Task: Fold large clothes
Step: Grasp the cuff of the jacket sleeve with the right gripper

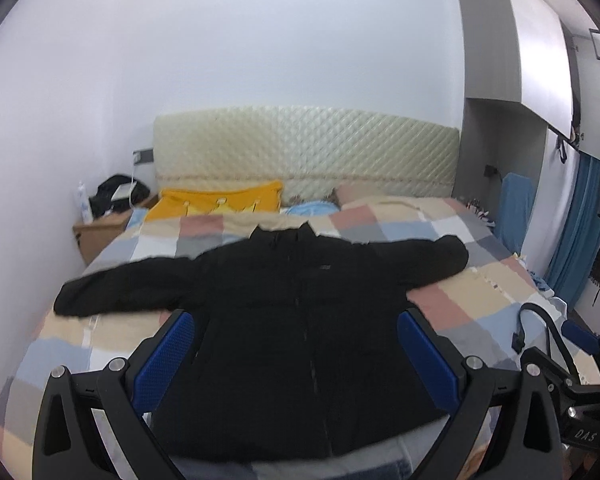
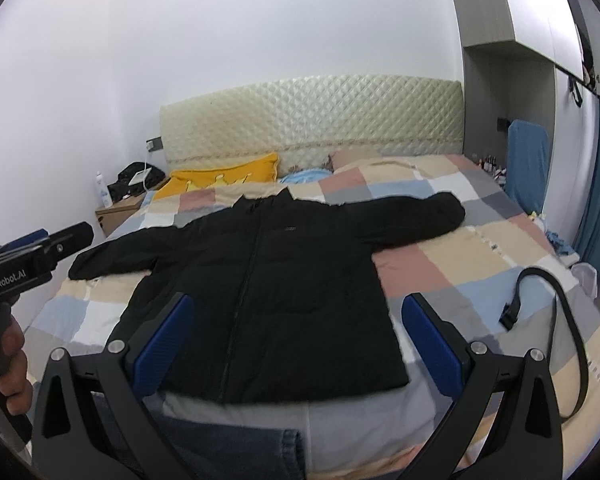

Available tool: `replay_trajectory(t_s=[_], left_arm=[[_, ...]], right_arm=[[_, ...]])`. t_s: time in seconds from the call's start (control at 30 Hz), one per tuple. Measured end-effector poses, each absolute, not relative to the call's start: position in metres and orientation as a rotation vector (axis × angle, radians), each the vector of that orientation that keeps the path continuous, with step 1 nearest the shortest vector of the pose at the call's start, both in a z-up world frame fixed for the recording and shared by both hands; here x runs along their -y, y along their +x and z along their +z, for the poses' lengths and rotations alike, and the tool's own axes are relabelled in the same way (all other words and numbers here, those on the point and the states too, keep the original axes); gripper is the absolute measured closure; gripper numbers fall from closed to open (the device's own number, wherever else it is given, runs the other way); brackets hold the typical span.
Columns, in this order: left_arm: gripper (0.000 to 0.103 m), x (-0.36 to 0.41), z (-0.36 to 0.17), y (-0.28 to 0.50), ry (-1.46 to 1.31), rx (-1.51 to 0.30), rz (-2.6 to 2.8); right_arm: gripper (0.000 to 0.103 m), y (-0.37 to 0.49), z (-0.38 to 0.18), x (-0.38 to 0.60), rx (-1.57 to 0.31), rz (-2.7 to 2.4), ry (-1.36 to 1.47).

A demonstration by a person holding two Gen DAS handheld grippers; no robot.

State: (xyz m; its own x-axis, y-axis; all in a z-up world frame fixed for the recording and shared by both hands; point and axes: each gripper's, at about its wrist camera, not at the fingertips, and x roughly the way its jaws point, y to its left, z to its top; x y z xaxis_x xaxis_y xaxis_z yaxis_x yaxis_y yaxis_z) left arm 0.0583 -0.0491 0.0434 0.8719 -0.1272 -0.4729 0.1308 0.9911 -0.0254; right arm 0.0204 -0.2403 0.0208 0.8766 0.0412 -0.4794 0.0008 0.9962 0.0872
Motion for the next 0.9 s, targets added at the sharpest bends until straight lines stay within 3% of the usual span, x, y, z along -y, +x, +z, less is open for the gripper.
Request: replay_trajectory(t_s=[0.37,0.63,0.9], left_arm=[[0.000,0.073,-0.007,0.127,0.040,-0.505,-0.212],[0.000,0.052,-0.062,0.178,-0.054,-0.584,-0.178],[0.000,0.039,-0.118,0.221,-0.089,-0.704,-0.119]], right_arm=[[0.000,0.123,0.016,0.346,-0.428,-0.019,0.212],[0.000,0.261,-0.057,0.471,-0.577,-0.081,0.455],[0.000,0.365,-0.108,0.565,-0.528,-0.136,0.555]])
